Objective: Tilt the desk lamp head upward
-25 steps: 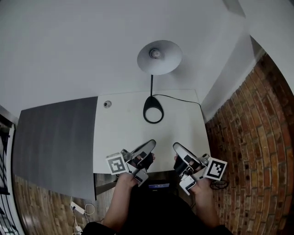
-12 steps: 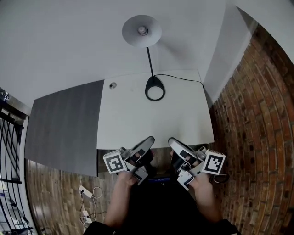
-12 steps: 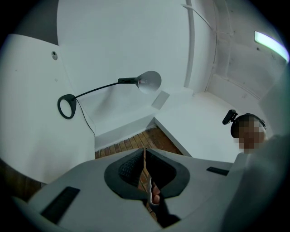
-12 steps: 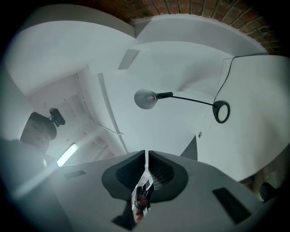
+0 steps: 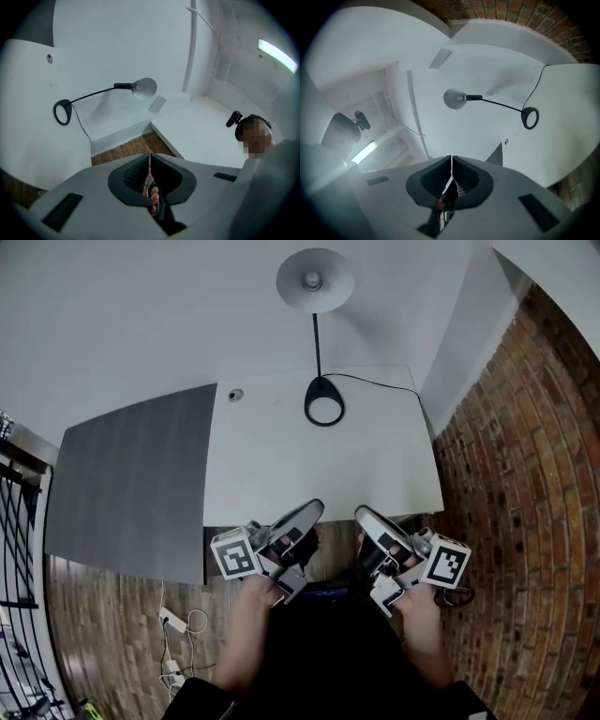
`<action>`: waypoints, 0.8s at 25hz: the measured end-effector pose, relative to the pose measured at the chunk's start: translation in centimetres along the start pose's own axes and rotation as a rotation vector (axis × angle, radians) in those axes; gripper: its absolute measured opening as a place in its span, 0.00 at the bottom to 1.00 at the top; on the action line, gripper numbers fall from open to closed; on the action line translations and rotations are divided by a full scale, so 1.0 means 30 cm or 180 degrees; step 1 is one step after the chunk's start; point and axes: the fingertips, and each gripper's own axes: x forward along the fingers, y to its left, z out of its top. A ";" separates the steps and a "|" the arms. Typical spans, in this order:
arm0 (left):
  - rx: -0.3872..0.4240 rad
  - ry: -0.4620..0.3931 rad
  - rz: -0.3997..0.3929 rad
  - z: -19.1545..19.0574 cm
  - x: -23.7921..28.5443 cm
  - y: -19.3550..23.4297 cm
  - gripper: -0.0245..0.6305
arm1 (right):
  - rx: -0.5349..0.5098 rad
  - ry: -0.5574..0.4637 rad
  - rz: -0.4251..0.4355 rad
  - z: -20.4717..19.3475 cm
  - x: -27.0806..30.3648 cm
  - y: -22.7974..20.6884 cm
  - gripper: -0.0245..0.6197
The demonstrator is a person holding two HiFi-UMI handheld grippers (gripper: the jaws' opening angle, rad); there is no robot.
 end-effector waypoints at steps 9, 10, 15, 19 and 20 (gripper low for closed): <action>-0.0057 0.0035 -0.0168 0.050 -0.197 -0.036 0.05 | -0.0148 0.0092 -0.0221 -0.212 0.126 0.064 0.06; -0.0043 0.0055 -0.0192 0.050 -0.210 -0.039 0.05 | -0.0168 0.0098 -0.0240 -0.231 0.133 0.069 0.06; -0.0104 0.0089 -0.0302 0.036 -0.246 -0.029 0.05 | -0.0203 0.0035 -0.0364 -0.284 0.128 0.074 0.06; -0.0136 0.0105 -0.0364 0.025 -0.253 -0.043 0.05 | -0.0217 -0.0025 -0.0365 -0.286 0.112 0.089 0.06; -0.0122 0.0107 -0.0367 0.027 -0.252 -0.047 0.05 | -0.0221 -0.0034 -0.0343 -0.281 0.114 0.092 0.06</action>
